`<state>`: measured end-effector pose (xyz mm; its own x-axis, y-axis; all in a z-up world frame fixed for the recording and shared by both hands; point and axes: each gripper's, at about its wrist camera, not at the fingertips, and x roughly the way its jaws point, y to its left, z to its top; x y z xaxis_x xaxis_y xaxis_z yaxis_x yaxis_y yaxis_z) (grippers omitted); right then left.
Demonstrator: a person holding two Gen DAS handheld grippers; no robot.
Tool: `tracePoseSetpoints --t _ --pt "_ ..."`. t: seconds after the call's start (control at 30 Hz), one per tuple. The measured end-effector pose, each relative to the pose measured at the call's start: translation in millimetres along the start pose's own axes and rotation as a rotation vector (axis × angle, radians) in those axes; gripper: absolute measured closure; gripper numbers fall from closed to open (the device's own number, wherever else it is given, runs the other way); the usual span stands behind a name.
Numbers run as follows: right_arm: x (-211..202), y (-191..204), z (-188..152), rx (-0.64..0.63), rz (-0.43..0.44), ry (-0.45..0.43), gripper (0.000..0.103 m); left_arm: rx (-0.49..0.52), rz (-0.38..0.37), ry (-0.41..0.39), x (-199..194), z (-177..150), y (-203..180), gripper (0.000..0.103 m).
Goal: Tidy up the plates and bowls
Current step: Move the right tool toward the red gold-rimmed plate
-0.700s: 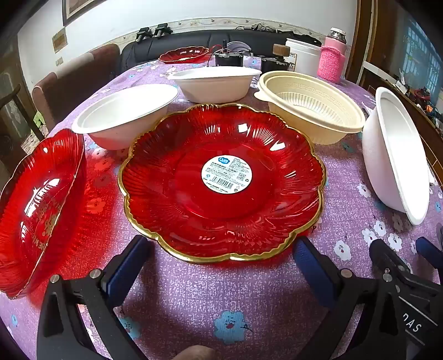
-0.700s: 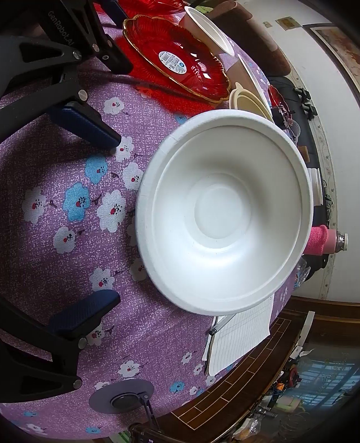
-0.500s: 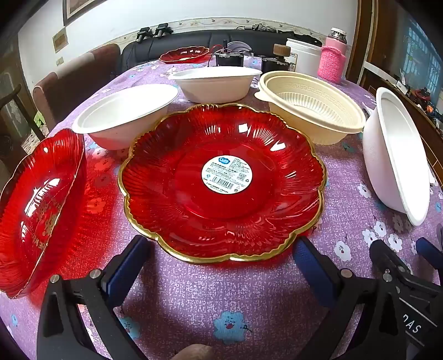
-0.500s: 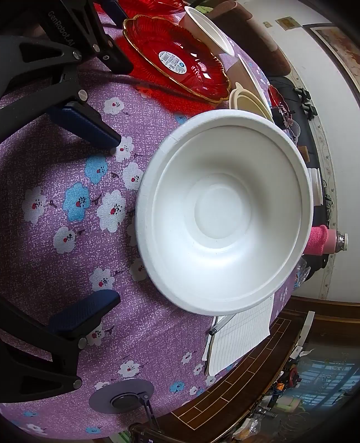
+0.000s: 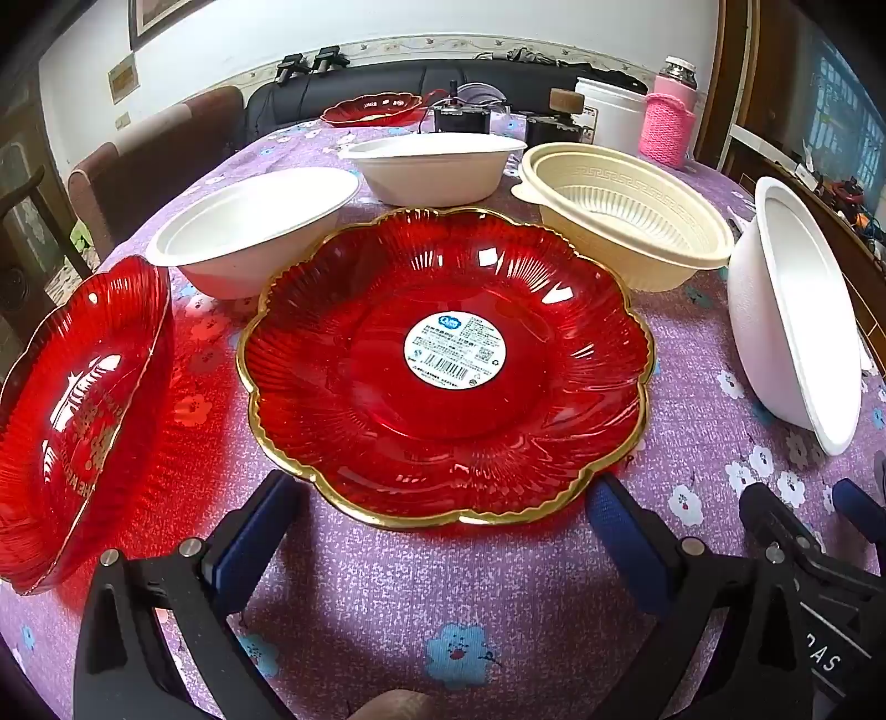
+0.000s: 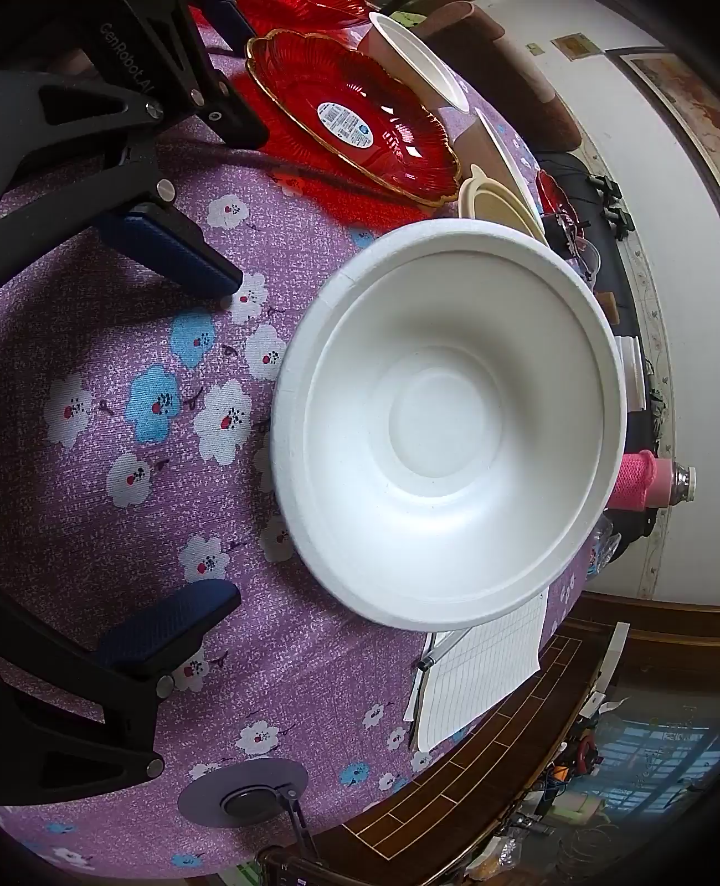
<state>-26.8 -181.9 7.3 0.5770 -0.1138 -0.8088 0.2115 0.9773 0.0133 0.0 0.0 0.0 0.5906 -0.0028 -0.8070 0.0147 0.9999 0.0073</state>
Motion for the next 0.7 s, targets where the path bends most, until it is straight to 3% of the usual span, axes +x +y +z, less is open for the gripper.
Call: tracePoseSetpoints --t 0.37,0.6,0.7 --pt "0 0 -1 0.002 0.003 0.0 0.001 -0.01 0.008 0.005 0 0 0 0.0" --pt "-1 -2 -2 -0.03 0.03 0.036 0.001 0.038 -0.024 0.095 -2 3 9 0.0" --pt "-5 -1 -5 -0.028 0.027 0.059 0.001 0.055 -0.028 0.102 -13 -11 8 0.0"
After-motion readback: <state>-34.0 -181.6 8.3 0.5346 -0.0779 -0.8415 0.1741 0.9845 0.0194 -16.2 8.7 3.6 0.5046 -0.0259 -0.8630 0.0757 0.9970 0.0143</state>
